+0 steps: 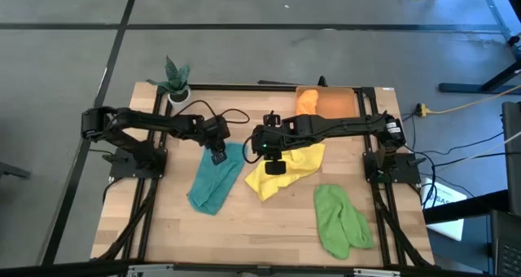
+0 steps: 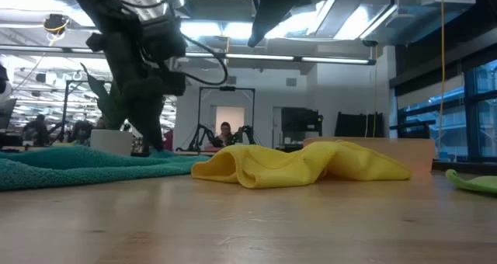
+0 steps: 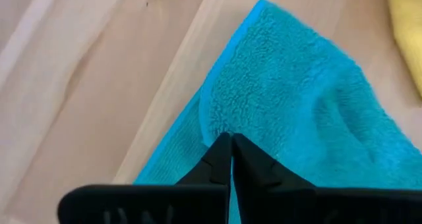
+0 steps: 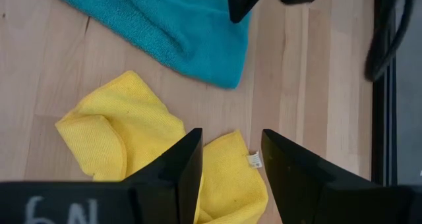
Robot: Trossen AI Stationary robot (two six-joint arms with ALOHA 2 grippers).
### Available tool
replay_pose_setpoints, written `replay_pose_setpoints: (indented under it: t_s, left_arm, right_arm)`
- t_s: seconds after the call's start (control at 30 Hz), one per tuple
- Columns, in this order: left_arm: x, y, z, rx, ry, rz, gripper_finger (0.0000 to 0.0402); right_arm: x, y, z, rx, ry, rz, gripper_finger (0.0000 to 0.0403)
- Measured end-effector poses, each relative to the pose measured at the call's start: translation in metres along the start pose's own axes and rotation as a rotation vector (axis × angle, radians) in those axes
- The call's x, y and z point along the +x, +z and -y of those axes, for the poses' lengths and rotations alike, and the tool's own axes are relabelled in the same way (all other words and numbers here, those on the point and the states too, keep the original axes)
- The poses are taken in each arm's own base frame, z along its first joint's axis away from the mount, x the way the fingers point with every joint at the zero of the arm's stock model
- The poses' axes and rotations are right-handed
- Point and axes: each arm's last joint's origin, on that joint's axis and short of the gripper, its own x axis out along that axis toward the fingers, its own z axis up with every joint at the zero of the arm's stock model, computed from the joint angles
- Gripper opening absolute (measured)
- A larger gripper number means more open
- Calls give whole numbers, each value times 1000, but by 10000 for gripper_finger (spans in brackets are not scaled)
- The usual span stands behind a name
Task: Roll microfiber towels into tight, uniform cylinder then place into a basket
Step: Roll the blue microfiber towel
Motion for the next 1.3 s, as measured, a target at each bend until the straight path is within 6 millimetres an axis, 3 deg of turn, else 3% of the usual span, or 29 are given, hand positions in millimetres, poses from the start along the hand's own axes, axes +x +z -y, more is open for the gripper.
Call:
replay_pose_setpoints:
  t_s: [0.43, 0.63, 0.9, 1.3]
  left_arm:
    - [-43, -23, -9, -57, 194, -64, 0]
    - [-53, -28, -8, -81, 195, -63, 0]
    - [-57, -43, -8, -94, 242, -204, 0]
    - [-93, -35, 8, -52, 324, -268, 0]
  right_arm:
    - [0, 1, 0, 3, -1, 12, 157]
    - [0, 2, 0, 5, -2, 19, 157]
    - [0, 3, 0, 7, -3, 27, 157]
    - [0, 5, 1, 12, -7, 53, 157]
